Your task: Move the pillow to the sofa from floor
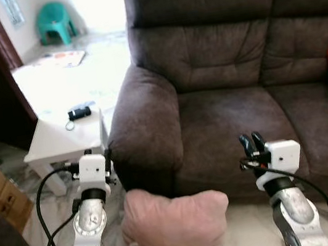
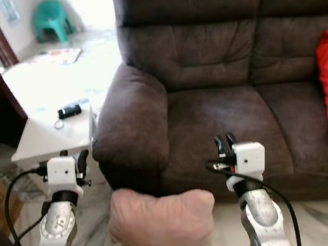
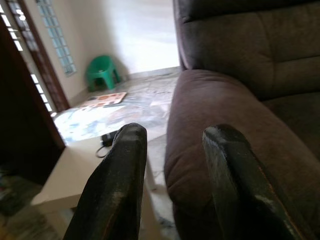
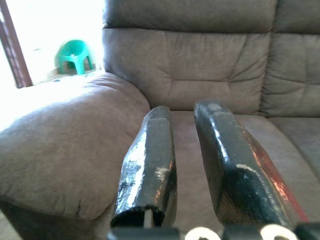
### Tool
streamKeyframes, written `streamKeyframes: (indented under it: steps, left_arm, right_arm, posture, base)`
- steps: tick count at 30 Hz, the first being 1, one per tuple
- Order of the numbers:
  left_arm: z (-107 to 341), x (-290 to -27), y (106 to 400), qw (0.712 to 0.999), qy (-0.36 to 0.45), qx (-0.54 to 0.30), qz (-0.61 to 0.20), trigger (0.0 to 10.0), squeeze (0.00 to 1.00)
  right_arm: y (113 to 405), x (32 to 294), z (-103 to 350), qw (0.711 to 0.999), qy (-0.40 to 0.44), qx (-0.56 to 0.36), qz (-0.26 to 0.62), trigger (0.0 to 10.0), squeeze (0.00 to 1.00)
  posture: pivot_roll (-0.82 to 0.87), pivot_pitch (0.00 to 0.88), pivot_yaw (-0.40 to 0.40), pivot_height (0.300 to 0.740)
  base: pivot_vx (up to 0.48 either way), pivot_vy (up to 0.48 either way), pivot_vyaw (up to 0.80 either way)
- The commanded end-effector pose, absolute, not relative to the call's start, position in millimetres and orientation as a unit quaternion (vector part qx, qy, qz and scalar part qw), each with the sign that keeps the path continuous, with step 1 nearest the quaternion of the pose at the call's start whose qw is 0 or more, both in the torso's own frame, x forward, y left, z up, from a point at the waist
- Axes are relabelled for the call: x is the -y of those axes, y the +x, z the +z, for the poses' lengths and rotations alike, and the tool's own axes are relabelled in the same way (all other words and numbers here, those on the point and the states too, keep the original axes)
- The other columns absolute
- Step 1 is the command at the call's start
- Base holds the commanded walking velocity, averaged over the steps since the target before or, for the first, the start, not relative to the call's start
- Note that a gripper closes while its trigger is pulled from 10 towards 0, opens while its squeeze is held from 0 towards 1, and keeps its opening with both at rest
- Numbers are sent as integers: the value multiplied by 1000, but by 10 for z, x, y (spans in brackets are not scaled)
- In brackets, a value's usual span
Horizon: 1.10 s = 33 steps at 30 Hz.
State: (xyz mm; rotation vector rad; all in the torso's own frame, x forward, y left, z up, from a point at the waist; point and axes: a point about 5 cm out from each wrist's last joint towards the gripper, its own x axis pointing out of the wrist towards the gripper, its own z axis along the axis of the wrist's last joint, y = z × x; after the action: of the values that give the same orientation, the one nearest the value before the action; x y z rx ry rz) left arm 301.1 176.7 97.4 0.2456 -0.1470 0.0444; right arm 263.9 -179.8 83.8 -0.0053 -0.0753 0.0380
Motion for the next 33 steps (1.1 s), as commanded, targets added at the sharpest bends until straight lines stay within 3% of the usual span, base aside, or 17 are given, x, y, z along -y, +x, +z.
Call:
streamKeyframes:
  steps: [1, 23, 33]
  left_arm:
    - [1045, -1741, 3045, 989, 123, 85, 22, 10000, 0]
    - [1057, -1730, 3058, 990, 116, 81, 21, 10000, 0]
    - [1053, -1725, 3060, 990, 115, 79, 22, 10000, 0]
  right_arm:
    - [2666, 1790, 901, 999, -1, 46, 20, 10000, 0]
    - [2671, 1723, 906, 999, -3, 39, 37, 10000, 0]
    - [2672, 1699, 921, 998, -4, 47, 49, 10000, 0]
  posture:
    - [32, 0, -68, 649]
    - [33, 0, -68, 629]
    - [35, 0, -71, 599]
  base:
    - [0, 0, 0]
    - [0, 0, 0]
    - [0, 0, 0]
